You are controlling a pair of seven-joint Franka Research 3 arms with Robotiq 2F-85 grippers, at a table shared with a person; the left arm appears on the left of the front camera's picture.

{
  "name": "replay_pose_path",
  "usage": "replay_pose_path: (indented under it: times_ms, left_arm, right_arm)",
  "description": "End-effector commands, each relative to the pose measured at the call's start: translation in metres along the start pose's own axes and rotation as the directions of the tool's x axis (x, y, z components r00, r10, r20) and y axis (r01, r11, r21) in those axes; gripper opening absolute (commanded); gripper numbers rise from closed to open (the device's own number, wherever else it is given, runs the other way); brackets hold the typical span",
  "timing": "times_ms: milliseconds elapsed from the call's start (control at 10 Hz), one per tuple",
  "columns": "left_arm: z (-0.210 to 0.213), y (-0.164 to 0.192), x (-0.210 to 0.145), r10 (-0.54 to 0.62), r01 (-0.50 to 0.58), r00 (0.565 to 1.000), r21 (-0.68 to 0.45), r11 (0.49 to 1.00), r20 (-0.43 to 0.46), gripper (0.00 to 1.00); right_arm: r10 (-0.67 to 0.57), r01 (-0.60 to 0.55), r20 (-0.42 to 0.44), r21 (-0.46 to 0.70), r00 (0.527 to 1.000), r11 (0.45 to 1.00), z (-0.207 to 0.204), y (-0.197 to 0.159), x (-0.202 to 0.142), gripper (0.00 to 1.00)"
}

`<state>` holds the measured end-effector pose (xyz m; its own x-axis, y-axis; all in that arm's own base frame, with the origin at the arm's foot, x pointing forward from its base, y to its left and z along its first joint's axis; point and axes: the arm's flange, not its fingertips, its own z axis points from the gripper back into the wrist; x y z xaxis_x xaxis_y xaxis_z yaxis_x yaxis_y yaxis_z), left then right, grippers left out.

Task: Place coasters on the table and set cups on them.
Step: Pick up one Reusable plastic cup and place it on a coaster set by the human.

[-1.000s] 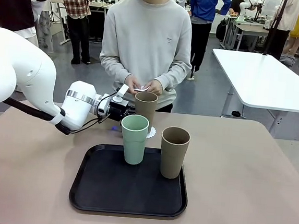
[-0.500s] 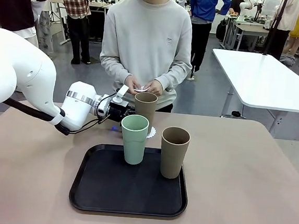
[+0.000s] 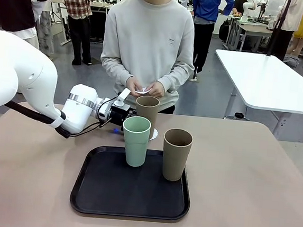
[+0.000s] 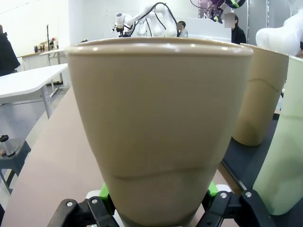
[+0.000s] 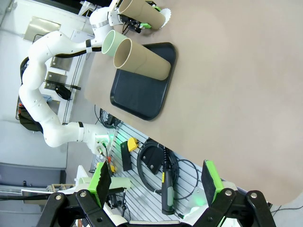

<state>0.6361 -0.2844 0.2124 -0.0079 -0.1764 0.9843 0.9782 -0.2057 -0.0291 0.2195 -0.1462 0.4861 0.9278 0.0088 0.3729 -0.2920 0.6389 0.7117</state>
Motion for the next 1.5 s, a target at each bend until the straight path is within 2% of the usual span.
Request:
replay_pose_path:
  times_ms: [0, 500, 1400]
  left_arm:
    - [-0.0003, 0.0082, 0.0001, -0.049, 0.049, 0.999, -0.023, 0.999, 0.015, 0.81]
    - [-0.0002, 0.0114, 0.0062, -0.094, 0.095, 0.995, -0.021, 0.995, 0.023, 0.81]
    - [-0.0015, 0.018, -0.0034, -0.072, 0.072, 0.997, -0.013, 0.997, 0.014, 0.81]
  right_arm:
    - [0.0, 0.0, 0.004, 0.014, 1.0, 1.0, -0.0006, -0.0001, 0.0005, 1.0]
    - [0.0, 0.0, 0.004, 0.014, 1.0, 1.0, -0.0006, -0.0001, 0.0005, 1.0]
    - [0.0, 0.0, 0.004, 0.014, 1.0, 1.0, -0.0006, -0.0001, 0.0005, 1.0]
